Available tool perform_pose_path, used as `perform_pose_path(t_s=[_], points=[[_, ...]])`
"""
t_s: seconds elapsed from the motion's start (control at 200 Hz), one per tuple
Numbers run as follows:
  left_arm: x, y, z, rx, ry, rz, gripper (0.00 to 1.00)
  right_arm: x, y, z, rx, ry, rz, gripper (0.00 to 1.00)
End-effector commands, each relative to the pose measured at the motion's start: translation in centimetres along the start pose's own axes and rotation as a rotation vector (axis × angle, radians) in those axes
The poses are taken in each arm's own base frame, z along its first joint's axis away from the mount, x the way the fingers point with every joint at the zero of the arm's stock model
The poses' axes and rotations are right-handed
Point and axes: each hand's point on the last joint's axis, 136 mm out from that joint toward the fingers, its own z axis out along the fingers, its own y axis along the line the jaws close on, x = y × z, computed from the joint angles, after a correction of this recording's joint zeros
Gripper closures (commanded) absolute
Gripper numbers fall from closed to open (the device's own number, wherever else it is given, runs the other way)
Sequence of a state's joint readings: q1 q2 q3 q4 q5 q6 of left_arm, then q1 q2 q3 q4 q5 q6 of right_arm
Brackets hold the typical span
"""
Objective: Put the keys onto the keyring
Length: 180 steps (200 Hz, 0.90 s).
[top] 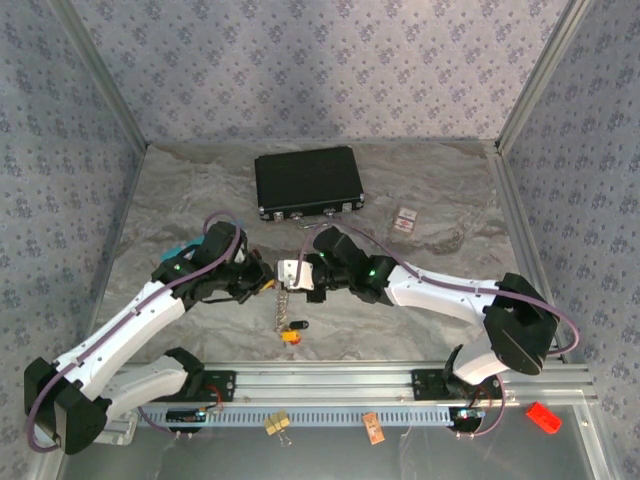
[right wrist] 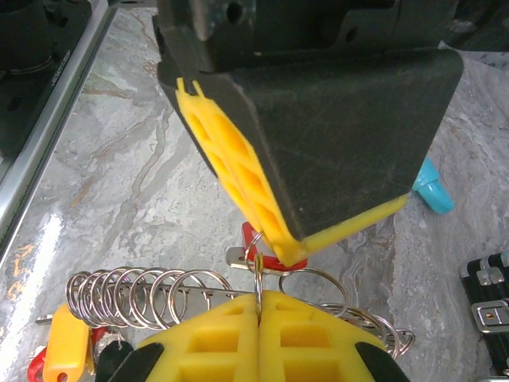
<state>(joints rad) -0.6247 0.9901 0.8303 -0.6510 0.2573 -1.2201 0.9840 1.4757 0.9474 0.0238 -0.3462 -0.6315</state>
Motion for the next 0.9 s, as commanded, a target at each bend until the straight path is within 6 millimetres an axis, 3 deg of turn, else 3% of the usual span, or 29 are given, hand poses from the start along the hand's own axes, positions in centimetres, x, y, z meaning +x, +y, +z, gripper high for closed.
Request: perform_pose_path(t_s=[0.0, 0.495, 0.895], points=[[-0.5, -1.2, -1.1, 0.037, -0.041, 0.024, 1.00, -0.7, 0.4, -0.4, -0.033, -0.024, 0.027, 1.00], [-0.2, -2.2, -0.6, 0.124, -0.021, -0.013, 1.00, -0.3, -0.2, 0.6, -0.039, -0.027, 0.121, 1.00], [-0.2, -2.1, -0.5, 0.133, -0.028, 0.024, 1.00, -0.4, -0.6, 0.2, -0.038, -0.052, 0.156, 1.00]])
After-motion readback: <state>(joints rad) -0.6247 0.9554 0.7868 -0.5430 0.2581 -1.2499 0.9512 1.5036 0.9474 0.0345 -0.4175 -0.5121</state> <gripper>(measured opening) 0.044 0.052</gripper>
